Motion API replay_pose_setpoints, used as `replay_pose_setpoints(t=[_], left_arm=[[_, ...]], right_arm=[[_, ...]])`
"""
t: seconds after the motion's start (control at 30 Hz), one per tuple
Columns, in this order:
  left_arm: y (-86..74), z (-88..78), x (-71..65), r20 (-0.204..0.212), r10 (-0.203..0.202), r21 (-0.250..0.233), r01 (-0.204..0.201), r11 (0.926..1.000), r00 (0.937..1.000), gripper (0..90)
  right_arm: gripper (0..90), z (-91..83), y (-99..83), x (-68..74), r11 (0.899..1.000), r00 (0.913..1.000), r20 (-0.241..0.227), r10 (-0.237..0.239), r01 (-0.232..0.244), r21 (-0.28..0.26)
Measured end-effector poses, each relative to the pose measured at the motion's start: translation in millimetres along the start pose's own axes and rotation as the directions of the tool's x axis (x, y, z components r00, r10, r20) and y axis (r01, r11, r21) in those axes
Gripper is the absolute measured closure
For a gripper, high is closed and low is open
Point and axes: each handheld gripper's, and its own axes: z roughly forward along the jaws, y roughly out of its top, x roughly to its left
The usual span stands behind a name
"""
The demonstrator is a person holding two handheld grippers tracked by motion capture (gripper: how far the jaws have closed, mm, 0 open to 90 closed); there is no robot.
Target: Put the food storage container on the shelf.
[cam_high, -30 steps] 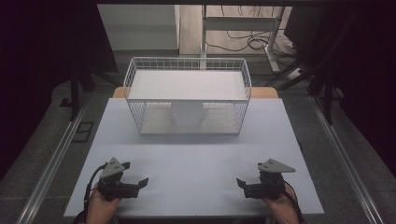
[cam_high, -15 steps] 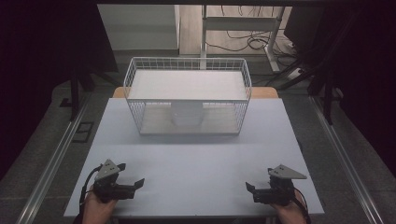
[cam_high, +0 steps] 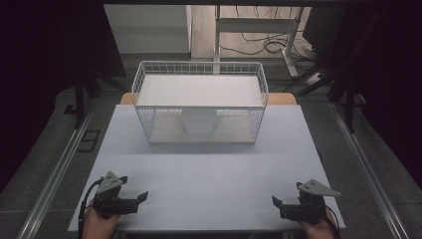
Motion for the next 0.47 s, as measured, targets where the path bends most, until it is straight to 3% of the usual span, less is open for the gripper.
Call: replay_pose_setpoints(t=[0.2,0.3,0.47], left_arm=[[-3.5,-2.3,5.2,-0.013,-0.017,0.009,0.018,0.9998,0.9998,5.6],[-3.2,-0.5,5.8,-0.009,-0.021,0.025,0.021,0.9995,0.9997,5.3],[-2.6,1.1,6.9,-0.003,-0.033,0.039,0.033,0.9987,0.9995,5.3]], right_arm=[[0.0,-4.6,-3.6,-8.2,1.000,0.9986,0.052,-0.009,0.007,0.023],[0.0,-4.2,-3.9,-11.3,0.999,0.9990,0.041,0.016,-0.018,0.028],[0.2,-0.8,-2.9,-9.9,0.998,0.9990,0.045,-0.002,-0.001,0.060]])
